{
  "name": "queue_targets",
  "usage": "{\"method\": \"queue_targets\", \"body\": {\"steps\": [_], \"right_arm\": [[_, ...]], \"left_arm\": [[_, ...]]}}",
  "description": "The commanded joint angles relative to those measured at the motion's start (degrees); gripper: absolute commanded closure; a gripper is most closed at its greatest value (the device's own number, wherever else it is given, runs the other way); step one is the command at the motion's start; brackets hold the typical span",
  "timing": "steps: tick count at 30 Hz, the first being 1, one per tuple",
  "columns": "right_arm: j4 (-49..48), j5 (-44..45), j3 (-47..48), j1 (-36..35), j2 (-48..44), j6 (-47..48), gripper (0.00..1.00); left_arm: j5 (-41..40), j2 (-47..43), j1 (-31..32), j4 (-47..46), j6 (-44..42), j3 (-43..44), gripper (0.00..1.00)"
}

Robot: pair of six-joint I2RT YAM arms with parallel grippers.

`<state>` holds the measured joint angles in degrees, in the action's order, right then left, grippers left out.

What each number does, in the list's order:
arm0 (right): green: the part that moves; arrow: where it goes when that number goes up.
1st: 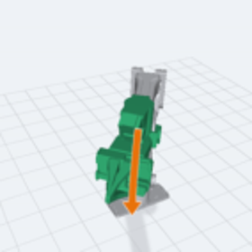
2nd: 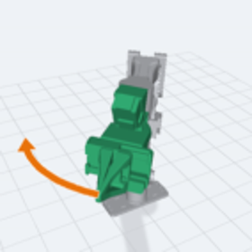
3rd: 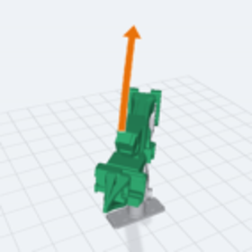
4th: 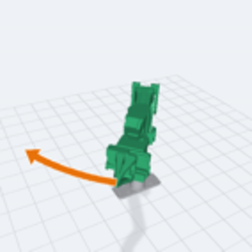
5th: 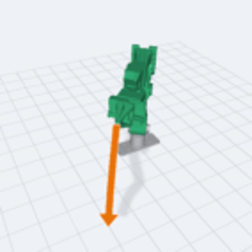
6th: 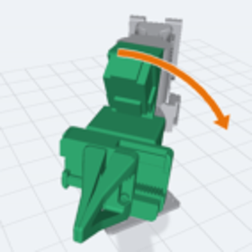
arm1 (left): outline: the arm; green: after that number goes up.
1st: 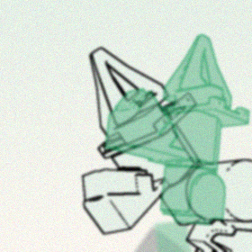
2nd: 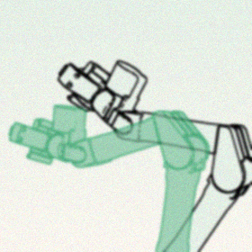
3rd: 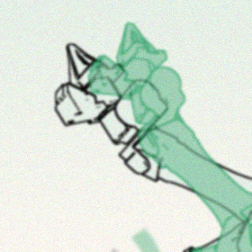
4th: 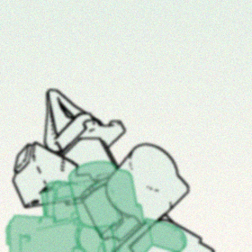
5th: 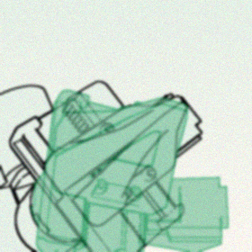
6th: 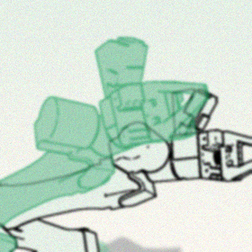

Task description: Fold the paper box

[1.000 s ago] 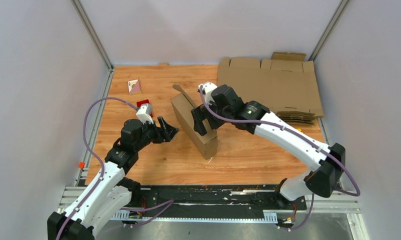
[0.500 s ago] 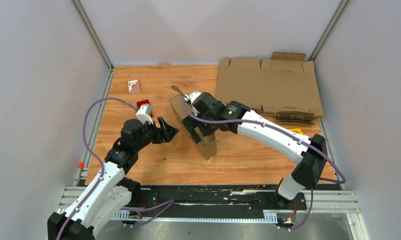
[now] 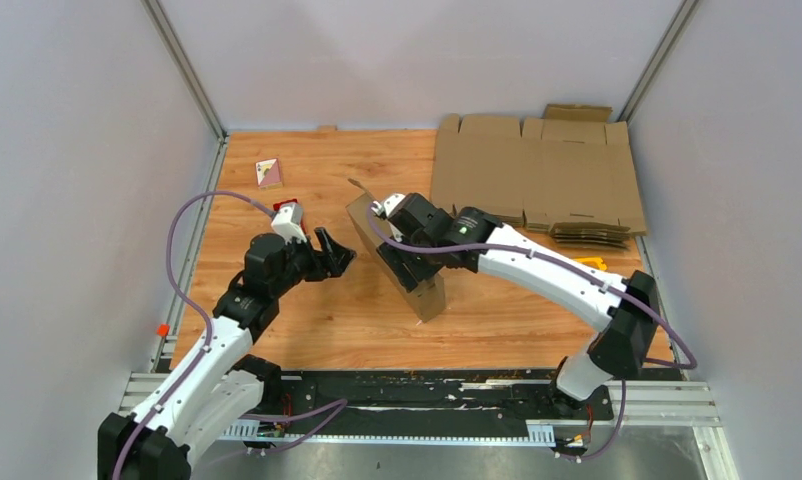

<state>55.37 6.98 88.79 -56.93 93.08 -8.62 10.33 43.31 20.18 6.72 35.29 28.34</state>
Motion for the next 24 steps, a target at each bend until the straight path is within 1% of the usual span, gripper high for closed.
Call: {"method": "queue_targets", "body": {"steps": [1, 3, 6, 8, 11, 14, 16, 19, 21, 24], "right_arm": [[3.5, 0.6, -4.7, 0.3, -8.9, 1.5, 0.4], [3.3, -1.2, -7.9, 0.8, -12.4, 1.5, 0.4], [2.8, -4.0, -12.2, 1.5, -16.8, 1.9, 0.39], [2.3, -5.9, -14.3, 2.0, -19.2, 1.9, 0.38], [1.7, -8.9, -16.6, 2.9, -21.1, 2.0, 0.38], [1.5, -9.3, -18.2, 3.5, -22.4, 2.8, 0.37], [1.5, -8.9, -19.0, 4.1, -23.0, 3.1, 0.36], [1.6, -8.8, -19.6, 4.8, -23.1, 3.4, 0.35], [1.7, -8.7, -19.8, 5.1, -23.0, 3.6, 0.29], [1.4, -7.3, -19.5, 5.3, -23.0, 3.3, 0.17]], "left_arm": [[-1.5, 3.1, -0.4, -5.9, -0.3, 4.5, 0.14], [-1.3, 4.2, -0.4, -9.2, -1.9, 5.5, 0.14], [2.8, 5.6, -0.4, -15.4, -7.1, 6.9, 0.14], [4.3, 7.7, -0.4, -17.8, -10.2, 8.4, 0.13], [5.5, 12.5, -0.4, -18.9, -14.6, 12.2, 0.12], [10.5, 17.4, -0.4, -24.8, -17.1, 13.9, 0.09], [14.3, 20.9, -0.4, -27.1, -18.7, 16.1, 0.09], [17.7, 25.1, -0.4, -25.8, -21.4, 20.4, 0.08], [18.4, 27.1, -0.4, -25.1, -23.3, 22.2, 0.08], [21.7, 29.0, -0.4, -26.1, -25.2, 23.3, 0.08]]}}
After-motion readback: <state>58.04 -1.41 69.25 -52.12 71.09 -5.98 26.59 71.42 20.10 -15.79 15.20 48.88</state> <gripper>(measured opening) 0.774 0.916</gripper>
